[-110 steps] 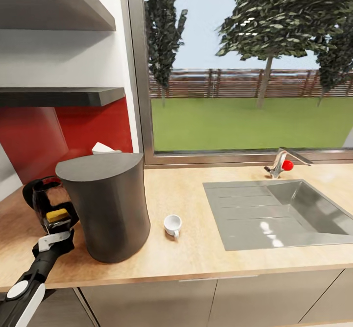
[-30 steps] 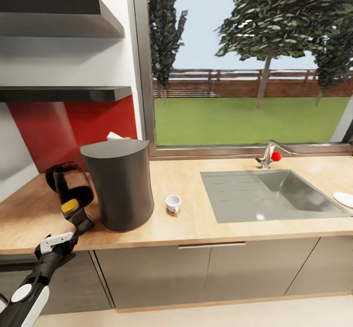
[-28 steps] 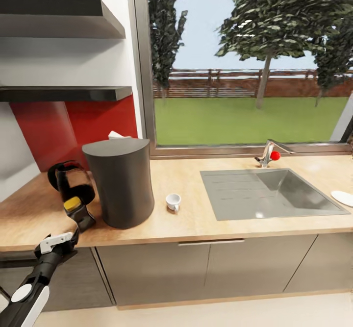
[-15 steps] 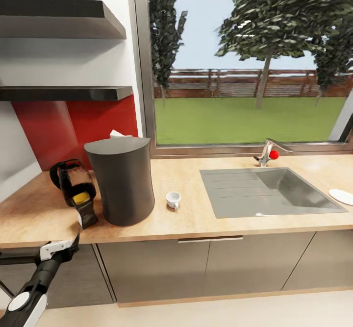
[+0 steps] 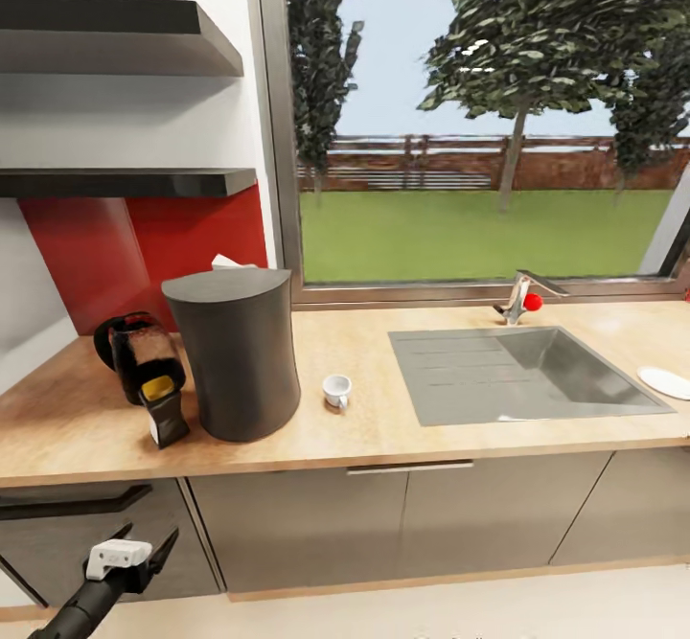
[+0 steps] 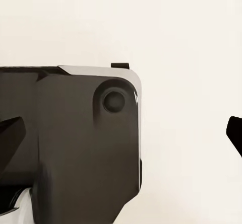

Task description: Set up a coffee station on the kitchen countertop: keep the coffee maker on the countertop, move the bottle of coffee from the kitchen shelf to the counter next to the coffee maker, place a paper coffee filter on top of the coffee maker, put the saucer next to the coffee maker with the coffee cup on the saucer, and place the electric kettle next to the coffee maker.

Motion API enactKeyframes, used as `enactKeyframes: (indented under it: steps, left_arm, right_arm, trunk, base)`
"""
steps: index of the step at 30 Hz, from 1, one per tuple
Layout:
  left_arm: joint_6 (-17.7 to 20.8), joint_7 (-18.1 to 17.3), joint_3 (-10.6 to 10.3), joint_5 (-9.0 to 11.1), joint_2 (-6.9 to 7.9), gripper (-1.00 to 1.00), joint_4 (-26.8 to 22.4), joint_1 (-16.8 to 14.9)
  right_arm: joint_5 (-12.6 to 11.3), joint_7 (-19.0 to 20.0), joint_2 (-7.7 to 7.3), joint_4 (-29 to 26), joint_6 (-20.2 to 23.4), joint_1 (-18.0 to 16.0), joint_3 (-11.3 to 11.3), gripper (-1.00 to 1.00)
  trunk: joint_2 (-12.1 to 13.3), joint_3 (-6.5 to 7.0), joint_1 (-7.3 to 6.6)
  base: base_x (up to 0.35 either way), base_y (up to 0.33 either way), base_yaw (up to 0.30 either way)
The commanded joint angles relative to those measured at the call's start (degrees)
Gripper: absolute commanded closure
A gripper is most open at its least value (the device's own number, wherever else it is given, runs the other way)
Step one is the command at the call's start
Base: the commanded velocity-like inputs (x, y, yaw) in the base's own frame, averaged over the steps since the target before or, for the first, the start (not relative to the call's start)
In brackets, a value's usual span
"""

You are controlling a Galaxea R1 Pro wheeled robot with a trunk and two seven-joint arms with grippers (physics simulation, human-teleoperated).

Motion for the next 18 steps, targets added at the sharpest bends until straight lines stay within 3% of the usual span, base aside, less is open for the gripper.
enactKeyframes:
  steps: [1,9,15,18]
  left_arm:
    - [0.1,-0.8,0.1,0.6,0.0,-1.0,0.0,0.5]
    - [0.0,-1.2,0.0,0.7,-0.47,-1.0,1.8,2.6]
    - [-3.0,-0.7,-0.2,0.5,-0.55,-1.0,10.4,2.6]
    - [-3.3,-0.3,-0.3,-2.7,-0.21,-1.0,23.2,2.7]
  right_arm:
    - [0.0,-0.1,0.01,0.1,-0.2,-0.1,-0.1,-1.0]
    - [0.0,-0.1,0.01,0.0,-0.2,-0.1,-0.2,-1.0]
    - [-0.1,-0.1,0.01,-0.1,-0.2,-0.1,-0.2,-1.0]
    - [-0.2,-0.1,-0.02,-0.2,-0.2,-0.1,-0.2,-1.0]
  trunk:
    - [-0.1,-0.13,0.04]
    - [-0.1,-0.13,0.04]
    - [-0.1,-0.13,0.04]
    - [-0.1,-0.13,0.04]
  base:
    - [0.0,0.0,-0.228]
    - [0.0,0.0,-0.284]
    - [0.0,0.0,-0.299]
    - [0.0,0.0,-0.179]
